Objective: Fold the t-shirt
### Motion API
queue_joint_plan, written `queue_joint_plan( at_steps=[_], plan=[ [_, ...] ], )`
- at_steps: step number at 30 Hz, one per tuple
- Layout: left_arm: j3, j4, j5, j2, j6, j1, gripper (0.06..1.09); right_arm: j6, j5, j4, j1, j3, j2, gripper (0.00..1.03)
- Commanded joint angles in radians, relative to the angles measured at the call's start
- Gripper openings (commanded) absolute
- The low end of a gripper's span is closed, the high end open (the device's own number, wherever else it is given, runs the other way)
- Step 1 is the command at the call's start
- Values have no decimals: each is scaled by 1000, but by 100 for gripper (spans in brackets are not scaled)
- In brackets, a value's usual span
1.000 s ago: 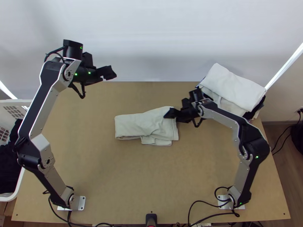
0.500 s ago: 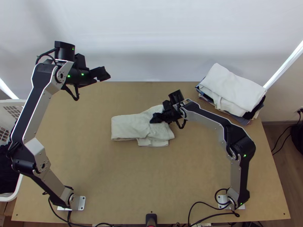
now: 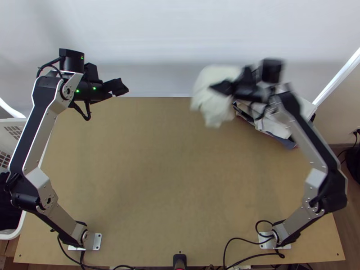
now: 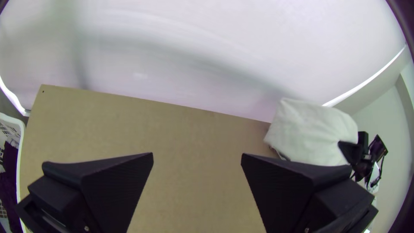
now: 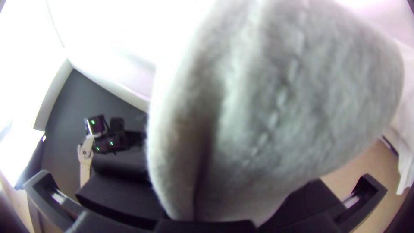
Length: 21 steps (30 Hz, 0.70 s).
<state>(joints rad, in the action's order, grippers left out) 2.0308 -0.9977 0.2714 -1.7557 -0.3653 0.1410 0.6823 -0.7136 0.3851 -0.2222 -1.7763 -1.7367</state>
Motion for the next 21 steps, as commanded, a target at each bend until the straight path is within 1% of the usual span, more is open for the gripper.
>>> queue_joint_plan(
  at_steps=[1, 6, 12, 16, 21],
  plan=[
    [-37, -7, -6, 44, 9, -4, 105, 62, -27, 1, 95, -91, -12, 3],
    [-53, -7, -6, 62, 11, -4, 105, 128, -64, -2, 236, -221, -87, 3],
    [-53, -7, -6, 70, 11, -11, 105, 175, -126, 23, 337, -336, -178, 3],
    [-49, -7, -6, 70, 11, -11, 105, 172, -155, 63, 374, -373, -221, 3],
    [-47, -5, -6, 67, 8, -9, 105, 137, -162, 117, 399, -370, -242, 3]
  ],
)
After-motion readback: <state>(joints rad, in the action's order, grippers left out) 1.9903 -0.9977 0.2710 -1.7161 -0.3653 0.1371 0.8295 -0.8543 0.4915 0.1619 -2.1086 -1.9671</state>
